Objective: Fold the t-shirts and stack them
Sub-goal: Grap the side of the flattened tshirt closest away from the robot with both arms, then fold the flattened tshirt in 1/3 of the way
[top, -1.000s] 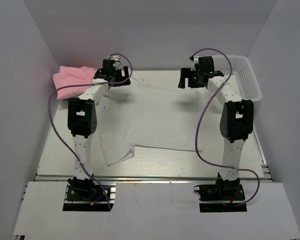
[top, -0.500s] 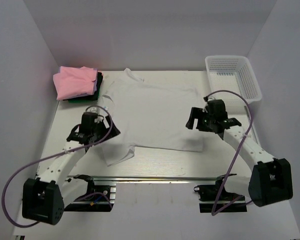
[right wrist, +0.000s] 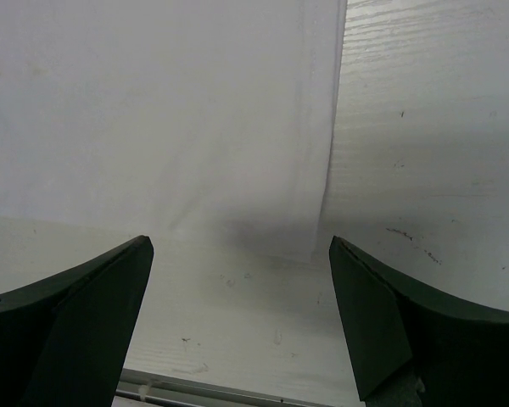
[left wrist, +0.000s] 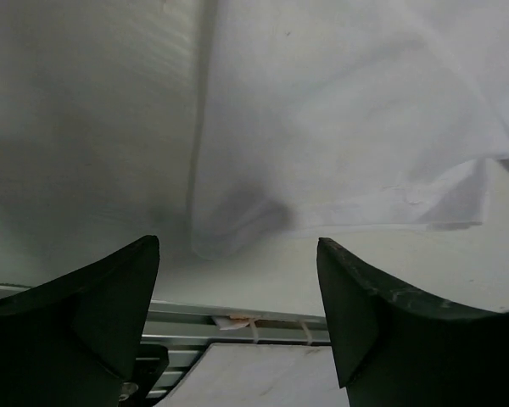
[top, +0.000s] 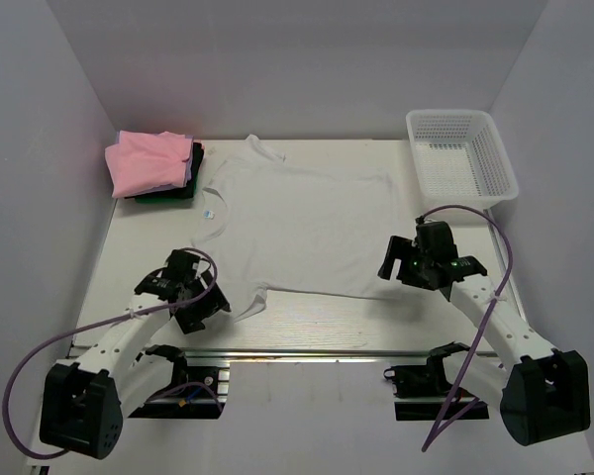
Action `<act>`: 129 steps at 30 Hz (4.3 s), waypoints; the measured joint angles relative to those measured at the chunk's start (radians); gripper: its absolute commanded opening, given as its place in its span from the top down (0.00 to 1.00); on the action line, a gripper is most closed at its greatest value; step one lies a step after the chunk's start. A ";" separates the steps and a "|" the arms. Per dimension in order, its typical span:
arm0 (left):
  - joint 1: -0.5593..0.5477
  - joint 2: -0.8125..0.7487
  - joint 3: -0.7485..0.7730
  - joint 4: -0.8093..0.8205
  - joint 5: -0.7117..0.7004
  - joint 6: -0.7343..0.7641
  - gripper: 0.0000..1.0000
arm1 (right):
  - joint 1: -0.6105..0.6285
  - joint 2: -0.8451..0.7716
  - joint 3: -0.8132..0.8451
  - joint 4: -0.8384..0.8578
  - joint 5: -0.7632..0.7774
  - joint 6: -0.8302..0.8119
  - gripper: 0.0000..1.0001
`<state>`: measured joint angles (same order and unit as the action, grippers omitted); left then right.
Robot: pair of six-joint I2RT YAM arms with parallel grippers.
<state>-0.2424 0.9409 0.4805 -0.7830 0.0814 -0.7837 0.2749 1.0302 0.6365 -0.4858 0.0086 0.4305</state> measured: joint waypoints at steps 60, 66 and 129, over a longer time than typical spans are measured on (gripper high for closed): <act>0.003 0.679 0.749 0.582 -0.067 0.340 1.00 | -0.051 0.600 0.495 -0.015 0.057 -0.031 1.00; 0.016 0.840 0.841 0.608 -0.090 0.395 1.00 | -0.081 0.752 0.640 -0.043 0.067 -0.049 1.00; 0.058 0.525 0.628 0.429 -0.082 0.329 0.00 | -0.016 0.435 0.404 0.136 -0.174 -0.135 0.10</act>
<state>-0.1848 1.4654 1.1080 -0.3538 -0.0006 -0.4545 0.2588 1.4647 1.0401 -0.3500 -0.1658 0.2958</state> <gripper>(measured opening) 0.996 0.904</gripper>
